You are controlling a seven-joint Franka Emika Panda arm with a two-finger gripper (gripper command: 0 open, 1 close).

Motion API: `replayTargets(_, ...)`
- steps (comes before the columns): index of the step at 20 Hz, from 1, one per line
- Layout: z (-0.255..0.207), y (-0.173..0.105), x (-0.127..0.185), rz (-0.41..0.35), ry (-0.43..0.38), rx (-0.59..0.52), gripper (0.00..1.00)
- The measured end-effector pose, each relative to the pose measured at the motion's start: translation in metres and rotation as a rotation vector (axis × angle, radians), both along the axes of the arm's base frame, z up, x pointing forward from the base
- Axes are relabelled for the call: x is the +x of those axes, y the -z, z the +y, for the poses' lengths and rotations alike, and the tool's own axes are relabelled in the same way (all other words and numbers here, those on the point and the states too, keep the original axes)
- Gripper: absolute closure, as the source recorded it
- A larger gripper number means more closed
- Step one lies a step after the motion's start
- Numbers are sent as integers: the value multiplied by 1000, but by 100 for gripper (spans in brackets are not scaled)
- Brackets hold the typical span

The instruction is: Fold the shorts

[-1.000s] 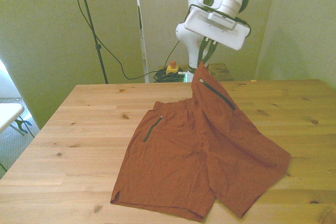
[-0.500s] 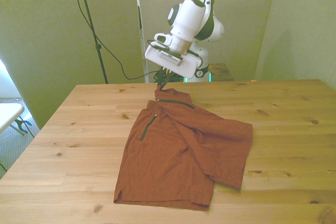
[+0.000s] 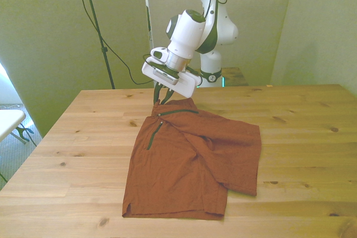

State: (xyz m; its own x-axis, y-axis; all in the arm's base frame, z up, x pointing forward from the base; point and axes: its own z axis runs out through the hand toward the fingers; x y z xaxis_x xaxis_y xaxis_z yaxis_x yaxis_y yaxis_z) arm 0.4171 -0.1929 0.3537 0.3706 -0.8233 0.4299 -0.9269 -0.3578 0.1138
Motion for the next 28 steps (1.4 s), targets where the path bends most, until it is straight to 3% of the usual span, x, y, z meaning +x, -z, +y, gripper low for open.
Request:
replayTargets(13,-19,-18,3,-4,45,-20,0)
replayTargets(16,-25,-45,3,-33,49,-40,0)
replayTargets(19,-27,-96,4,-93,38,-74,0)
replayTargets(23,21,-144,14,-137,-66,-121,0)
replayTargets(28,134,-151,32,-108,-269,-180,0)
